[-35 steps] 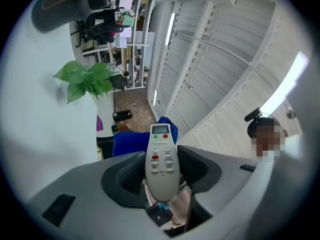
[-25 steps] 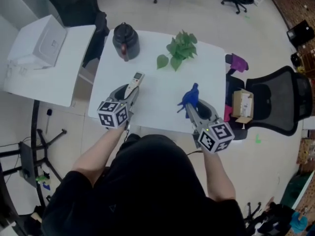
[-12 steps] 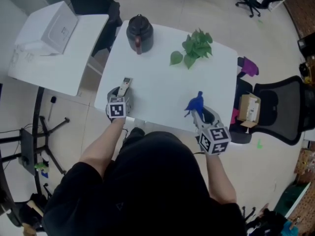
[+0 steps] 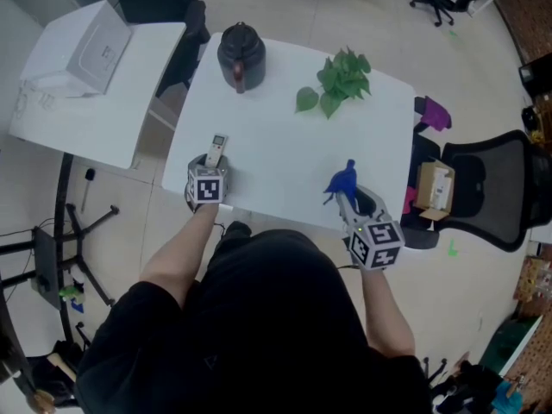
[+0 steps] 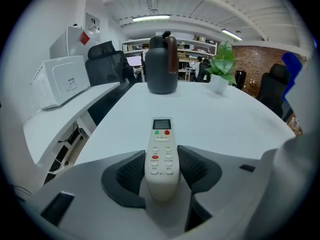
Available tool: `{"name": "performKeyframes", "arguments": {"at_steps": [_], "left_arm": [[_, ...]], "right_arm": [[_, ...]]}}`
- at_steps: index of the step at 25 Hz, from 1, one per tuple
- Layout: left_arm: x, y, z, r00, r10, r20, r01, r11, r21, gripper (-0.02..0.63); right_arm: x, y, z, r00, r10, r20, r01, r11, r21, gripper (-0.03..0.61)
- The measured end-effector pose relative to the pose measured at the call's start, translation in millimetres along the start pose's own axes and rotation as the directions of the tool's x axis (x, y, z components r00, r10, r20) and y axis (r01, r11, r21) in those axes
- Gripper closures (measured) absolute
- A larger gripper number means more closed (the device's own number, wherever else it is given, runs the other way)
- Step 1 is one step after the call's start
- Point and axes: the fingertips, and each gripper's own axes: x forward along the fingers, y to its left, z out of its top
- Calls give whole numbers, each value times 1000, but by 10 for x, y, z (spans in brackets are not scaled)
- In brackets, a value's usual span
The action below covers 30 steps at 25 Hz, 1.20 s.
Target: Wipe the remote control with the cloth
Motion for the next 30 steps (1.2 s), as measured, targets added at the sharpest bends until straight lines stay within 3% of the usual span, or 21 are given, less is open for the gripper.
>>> {"name": "performKeyframes", "arguments": {"at_steps": [4,10,14,18,22,25,30], "left_arm": [[-15,-35,41,1000,-13,7,13,1000,10,406],[-154,-55,83,998,-33,49,32,999,21,342],[-354,-117,168,992,-58,111,53,997,48,342],[-609,-237,263,982,-101,160,89,993,81,342],[-913,-544,442,959,-179,218,153,979,131,342],[-1121,-873,640,930,-258,264,210,958,196,342],[-1331,-1329,945,879,-367,306,278,913,298,342]], "right_arm": [[7,-30,-17,1000,-6,-7,6,1000,4,468],[57,-62,-91,999,-28,-35,28,1000,1,466],[226,-160,-402,988,-64,-143,60,998,-31,466],[544,-328,-835,952,-138,-272,110,987,-115,465],[789,-517,-1194,901,-216,-376,147,968,-205,463],[896,-567,-1370,873,-231,-429,135,961,-243,456],[947,-584,-1449,865,-220,-452,129,966,-224,405]]}}
